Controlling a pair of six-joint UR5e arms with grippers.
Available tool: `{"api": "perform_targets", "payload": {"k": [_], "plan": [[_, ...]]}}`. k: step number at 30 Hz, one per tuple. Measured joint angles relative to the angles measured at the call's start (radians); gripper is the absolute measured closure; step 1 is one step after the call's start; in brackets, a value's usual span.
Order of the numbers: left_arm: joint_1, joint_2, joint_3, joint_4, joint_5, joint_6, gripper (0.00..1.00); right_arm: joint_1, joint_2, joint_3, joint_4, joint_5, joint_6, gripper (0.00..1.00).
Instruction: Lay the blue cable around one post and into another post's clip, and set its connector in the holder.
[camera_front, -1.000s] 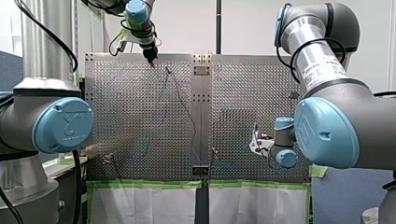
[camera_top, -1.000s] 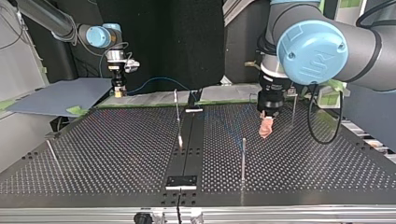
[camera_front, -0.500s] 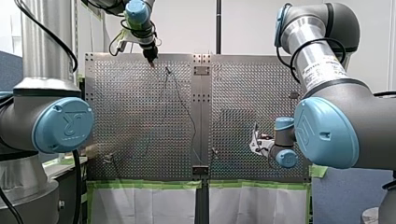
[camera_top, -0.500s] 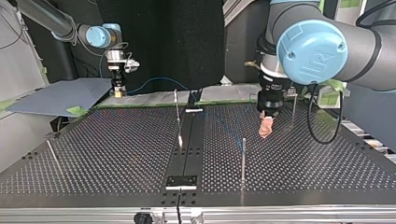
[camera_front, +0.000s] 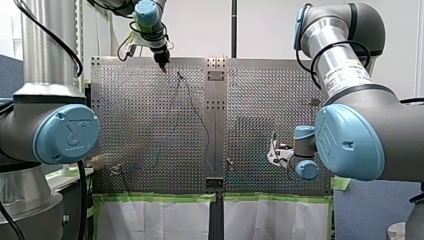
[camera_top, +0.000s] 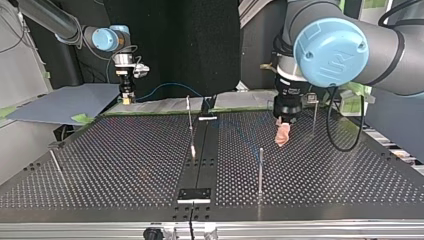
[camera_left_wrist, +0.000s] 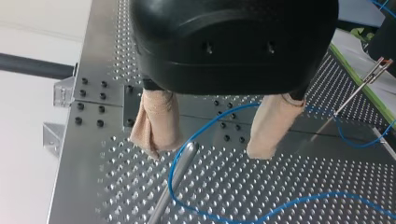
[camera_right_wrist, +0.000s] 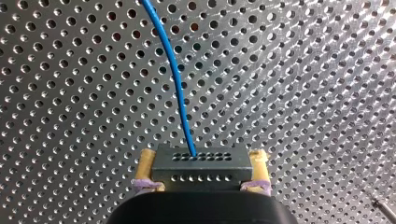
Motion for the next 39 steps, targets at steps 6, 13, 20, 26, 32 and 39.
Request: {"api": "perform_targets", "payload": {"k": [6, 13, 20, 26, 32, 39], "plan": [[-0.022, 0.037, -0.043, 0.042, 0.034, -0.013, 0.0, 0.0, -0.001, 0.0, 0.002, 0.004, -0.001, 1.0], [-0.074, 0.078, -0.105, 0.104, 0.04, -0.073, 0.0, 0.0, -0.001, 0.0, 0.002, 0.004, -0.003, 1.0], [-0.14, 0.031, -0.172, 0.17, -0.02, -0.139, 0.0, 0.0, -0.001, 0.0, 0.02, 0.012, -0.022, 1.0], [-0.187, -0.015, -0.219, 0.217, -0.067, -0.185, 0.0, 0.005, -0.003, 0.001, 0.061, 0.019, -0.053, 1.0], [-0.237, -0.066, -0.269, 0.268, -0.116, -0.236, 0.0, 0.011, -0.014, 0.003, 0.092, 0.016, -0.074, 1.0], [-0.296, -0.124, -0.328, 0.326, -0.132, -0.284, 0.0, 0.014, -0.06, 0.038, 0.105, 0.013, -0.076, 1.0]]}}
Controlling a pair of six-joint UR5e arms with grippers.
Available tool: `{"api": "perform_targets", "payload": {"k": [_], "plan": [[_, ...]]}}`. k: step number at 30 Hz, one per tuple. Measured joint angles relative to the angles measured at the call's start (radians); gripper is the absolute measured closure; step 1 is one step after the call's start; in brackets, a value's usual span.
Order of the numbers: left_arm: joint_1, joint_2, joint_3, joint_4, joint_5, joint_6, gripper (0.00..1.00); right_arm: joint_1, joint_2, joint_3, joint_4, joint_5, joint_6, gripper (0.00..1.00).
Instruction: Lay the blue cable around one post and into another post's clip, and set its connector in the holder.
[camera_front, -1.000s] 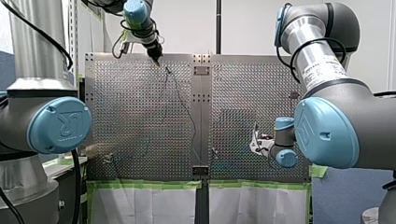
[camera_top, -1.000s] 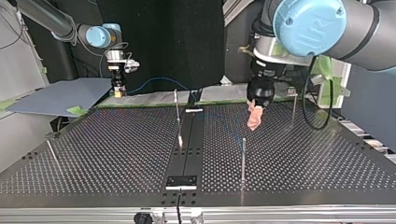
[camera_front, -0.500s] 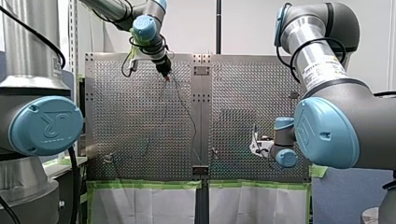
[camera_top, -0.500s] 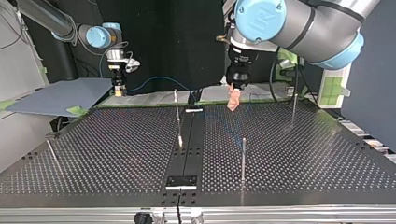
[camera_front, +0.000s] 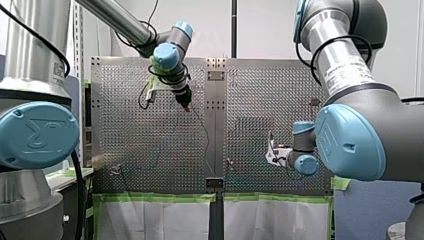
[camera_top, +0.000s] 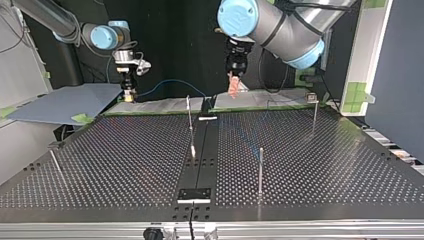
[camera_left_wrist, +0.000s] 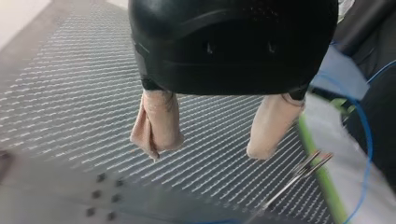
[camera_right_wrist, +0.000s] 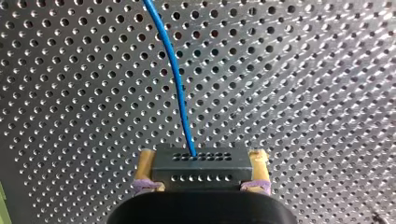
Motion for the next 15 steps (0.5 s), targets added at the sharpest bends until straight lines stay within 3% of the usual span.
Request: {"api": "perform_targets", "payload": {"k": [10, 15], "plan": [[-0.084, -0.084, -0.084, 0.084, 0.039, -0.077, 0.0, 0.012, -0.083, 0.02, 0.023, -0.006, 0.0, 1.0], [-0.126, -0.126, -0.126, 0.126, 0.08, -0.118, 0.0, 0.02, -0.095, 0.021, 0.024, -0.007, 0.001, 1.0]]}}
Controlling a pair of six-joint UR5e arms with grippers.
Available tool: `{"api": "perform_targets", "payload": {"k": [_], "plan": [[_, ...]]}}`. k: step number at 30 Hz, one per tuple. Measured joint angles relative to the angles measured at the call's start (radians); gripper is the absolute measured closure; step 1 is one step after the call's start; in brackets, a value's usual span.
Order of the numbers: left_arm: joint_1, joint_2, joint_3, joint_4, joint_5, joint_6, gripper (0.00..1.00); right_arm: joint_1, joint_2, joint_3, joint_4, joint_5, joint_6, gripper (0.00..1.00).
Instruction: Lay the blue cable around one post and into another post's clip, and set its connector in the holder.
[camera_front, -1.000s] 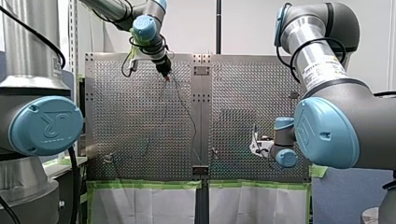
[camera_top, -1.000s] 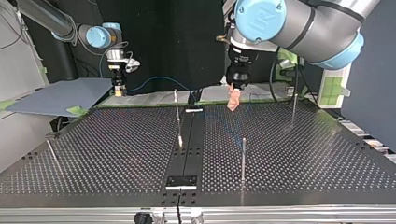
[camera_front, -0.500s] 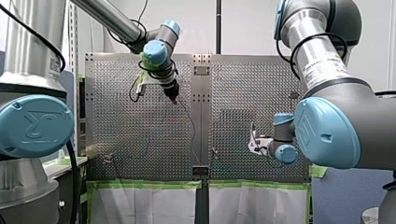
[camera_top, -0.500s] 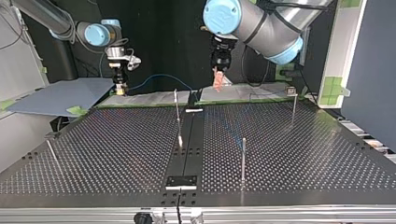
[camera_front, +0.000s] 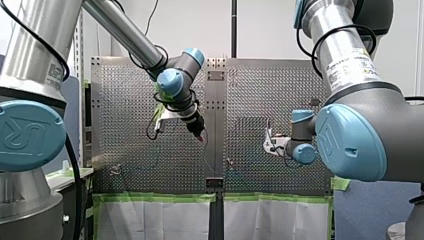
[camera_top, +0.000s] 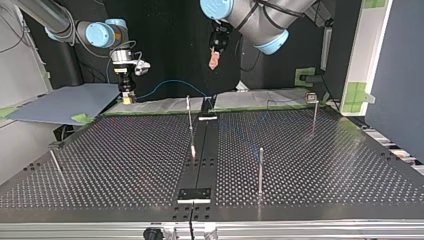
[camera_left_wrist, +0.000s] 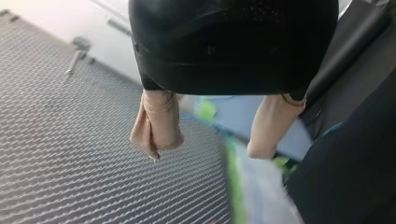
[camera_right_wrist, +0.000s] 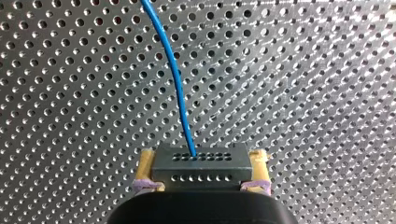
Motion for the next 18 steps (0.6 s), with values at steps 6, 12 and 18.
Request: {"api": "perform_targets", "payload": {"k": [6, 12, 18], "plan": [[-0.056, -0.056, -0.032, 0.056, 0.024, -0.056, 0.0, 0.01, -0.001, 0.0, 0.003, 0.0, 0.0, 1.0], [-0.109, -0.109, -0.035, 0.109, 0.028, -0.109, 0.0, 0.03, -0.001, 0.0, 0.008, -0.001, -0.001, 1.0], [-0.156, -0.156, -0.035, 0.156, 0.028, -0.156, 0.0, 0.057, -0.002, 0.0, 0.014, -0.017, -0.012, 1.0]]}}
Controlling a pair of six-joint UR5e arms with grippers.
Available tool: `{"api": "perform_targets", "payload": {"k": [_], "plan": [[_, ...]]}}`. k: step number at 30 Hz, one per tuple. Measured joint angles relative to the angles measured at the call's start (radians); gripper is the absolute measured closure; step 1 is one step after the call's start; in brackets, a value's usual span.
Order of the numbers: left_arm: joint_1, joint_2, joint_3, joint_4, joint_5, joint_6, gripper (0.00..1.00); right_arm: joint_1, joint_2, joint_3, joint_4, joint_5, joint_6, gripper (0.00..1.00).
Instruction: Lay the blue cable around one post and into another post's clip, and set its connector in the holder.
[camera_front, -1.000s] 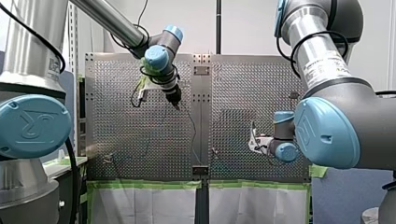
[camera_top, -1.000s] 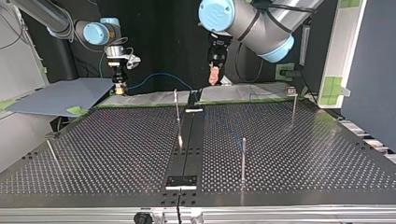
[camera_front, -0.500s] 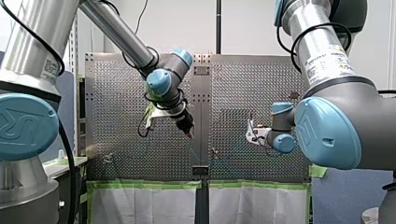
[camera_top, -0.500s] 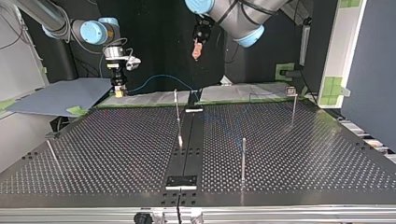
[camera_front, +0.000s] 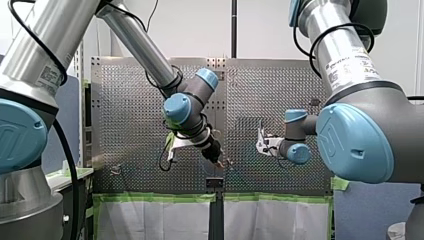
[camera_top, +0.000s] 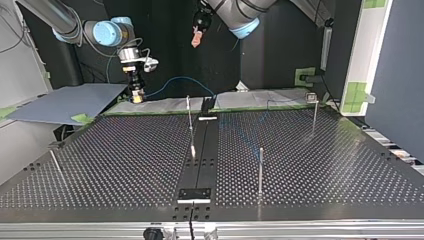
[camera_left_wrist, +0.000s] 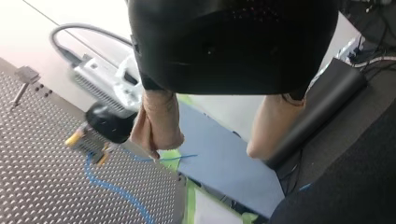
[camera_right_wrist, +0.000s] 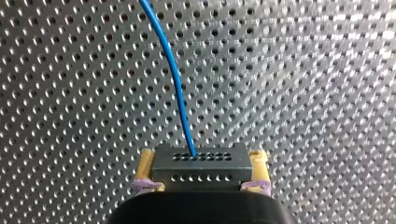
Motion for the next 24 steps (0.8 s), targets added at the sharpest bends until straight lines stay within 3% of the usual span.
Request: {"api": "perform_targets", "payload": {"k": [6, 12, 18, 24], "plan": [[-0.016, -0.048, 0.0, 0.048, -0.015, -0.044, 0.0, 0.025, -0.001, 0.0, 0.001, -0.009, -0.008, 1.0], [0.024, -0.097, 0.001, 0.097, -0.016, -0.046, 0.0, 0.044, -0.002, 0.0, 0.001, -0.012, -0.008, 1.0], [0.084, -0.158, 0.001, 0.158, 0.012, -0.042, 0.0, 0.058, -0.007, 0.0, 0.0, -0.015, -0.005, 1.0], [0.133, -0.207, 0.013, 0.207, 0.022, -0.07, 0.0, 0.069, -0.01, 0.0, -0.002, -0.019, -0.002, 1.0]]}}
